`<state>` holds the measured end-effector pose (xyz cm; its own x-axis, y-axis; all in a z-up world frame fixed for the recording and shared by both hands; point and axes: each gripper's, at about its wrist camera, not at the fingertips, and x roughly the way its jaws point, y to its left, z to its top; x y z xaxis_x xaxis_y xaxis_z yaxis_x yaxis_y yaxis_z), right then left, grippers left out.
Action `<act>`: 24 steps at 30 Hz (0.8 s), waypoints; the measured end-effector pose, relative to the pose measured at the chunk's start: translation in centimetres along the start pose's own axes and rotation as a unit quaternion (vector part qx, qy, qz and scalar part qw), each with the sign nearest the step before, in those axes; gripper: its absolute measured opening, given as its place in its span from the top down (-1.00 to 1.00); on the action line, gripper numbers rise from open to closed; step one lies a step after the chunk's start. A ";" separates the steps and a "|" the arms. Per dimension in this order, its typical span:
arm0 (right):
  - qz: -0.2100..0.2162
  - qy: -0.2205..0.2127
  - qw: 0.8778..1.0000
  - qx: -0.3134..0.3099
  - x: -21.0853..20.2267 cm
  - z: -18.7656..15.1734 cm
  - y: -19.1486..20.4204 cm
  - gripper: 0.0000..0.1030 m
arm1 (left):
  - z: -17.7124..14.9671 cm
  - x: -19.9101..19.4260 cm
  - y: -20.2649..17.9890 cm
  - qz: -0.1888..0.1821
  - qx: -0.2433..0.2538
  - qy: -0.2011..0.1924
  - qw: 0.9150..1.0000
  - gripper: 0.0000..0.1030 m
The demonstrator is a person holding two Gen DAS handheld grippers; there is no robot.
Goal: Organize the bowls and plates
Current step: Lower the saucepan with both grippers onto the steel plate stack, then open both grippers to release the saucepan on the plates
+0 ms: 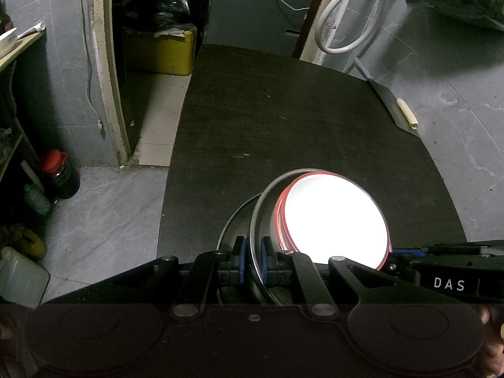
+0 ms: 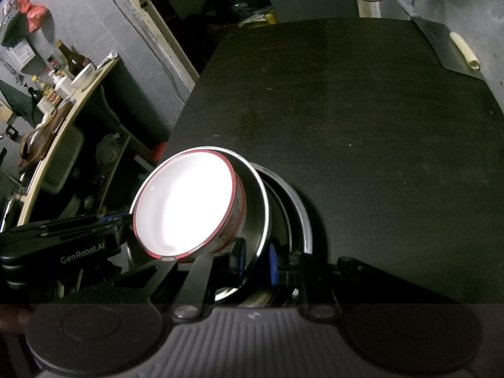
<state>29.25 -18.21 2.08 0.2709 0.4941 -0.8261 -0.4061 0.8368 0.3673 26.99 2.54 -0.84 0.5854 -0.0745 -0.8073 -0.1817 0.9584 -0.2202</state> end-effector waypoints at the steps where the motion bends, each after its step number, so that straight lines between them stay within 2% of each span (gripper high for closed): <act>1: 0.000 0.000 1.000 0.000 0.0 0.0 -0.1 0.63 | 0.0 0.0 0.0 0.001 0.000 0.000 1.000 0.83; 10: -0.006 -0.006 1.000 0.003 0.0 0.0 0.0 0.63 | 0.1 -0.2 -0.1 0.008 -0.001 0.003 1.000 0.80; 24: -0.017 -0.010 1.000 0.014 -0.4 -0.5 0.0 0.60 | -0.2 -0.4 -0.5 0.022 -0.003 0.007 1.000 0.56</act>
<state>28.71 -18.50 2.22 0.3016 0.4705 -0.8292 -0.3715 0.8590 0.3523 26.69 2.08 -0.51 0.5654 -0.0354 -0.8241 -0.2118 0.9593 -0.1865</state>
